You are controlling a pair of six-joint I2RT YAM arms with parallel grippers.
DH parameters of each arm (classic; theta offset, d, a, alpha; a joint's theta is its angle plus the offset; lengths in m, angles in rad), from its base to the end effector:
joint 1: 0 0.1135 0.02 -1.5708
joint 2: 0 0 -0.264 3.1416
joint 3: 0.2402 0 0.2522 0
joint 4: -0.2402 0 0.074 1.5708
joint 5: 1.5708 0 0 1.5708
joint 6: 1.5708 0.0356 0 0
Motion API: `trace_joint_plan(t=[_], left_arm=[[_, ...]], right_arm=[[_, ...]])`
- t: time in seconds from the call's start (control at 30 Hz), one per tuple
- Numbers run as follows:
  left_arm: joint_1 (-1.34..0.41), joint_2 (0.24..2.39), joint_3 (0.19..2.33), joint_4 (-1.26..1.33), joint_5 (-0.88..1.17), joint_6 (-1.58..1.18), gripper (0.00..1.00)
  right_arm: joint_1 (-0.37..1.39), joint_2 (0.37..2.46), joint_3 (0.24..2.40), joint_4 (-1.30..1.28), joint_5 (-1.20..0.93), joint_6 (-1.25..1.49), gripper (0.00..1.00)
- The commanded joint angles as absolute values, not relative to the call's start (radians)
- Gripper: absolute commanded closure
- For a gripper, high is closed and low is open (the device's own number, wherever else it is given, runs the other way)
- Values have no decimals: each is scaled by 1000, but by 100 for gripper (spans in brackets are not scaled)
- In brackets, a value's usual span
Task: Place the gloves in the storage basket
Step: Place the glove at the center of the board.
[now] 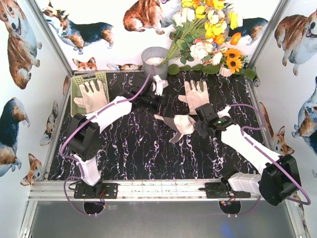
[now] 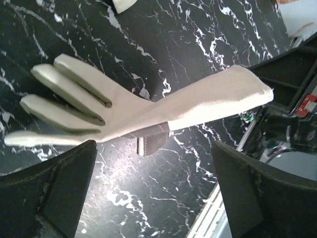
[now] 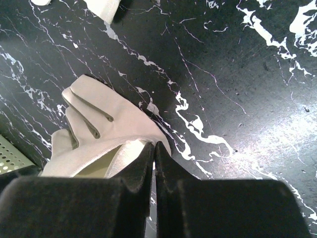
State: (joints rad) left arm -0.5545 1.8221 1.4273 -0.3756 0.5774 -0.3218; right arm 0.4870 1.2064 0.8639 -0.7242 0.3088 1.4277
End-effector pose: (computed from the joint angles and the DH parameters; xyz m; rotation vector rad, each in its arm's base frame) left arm 0.3378 -0.2321 0.2581 0.5860 2.3809 -1.0909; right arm 0.2074 0.0976 0.2399 1.2649 2.2592 0.3130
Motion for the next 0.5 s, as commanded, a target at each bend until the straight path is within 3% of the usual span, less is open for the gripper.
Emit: trace_joint_plan(t=[0.0, 0.2, 0.33, 0.47], left_arm=[[-586, 1860, 1499, -357, 628, -144, 7], [-608, 1923, 1579, -479, 699, 32, 0], [-631, 1949, 1605, -526, 640, 97, 0], [-636, 2013, 1680, -553, 613, 112, 9]], right_arm=[[463, 1198, 898, -684, 335, 1431, 100], [417, 1183, 875, -656, 284, 1420, 100], [397, 1190, 884, -645, 254, 1387, 100], [388, 1202, 895, -632, 221, 1351, 100]])
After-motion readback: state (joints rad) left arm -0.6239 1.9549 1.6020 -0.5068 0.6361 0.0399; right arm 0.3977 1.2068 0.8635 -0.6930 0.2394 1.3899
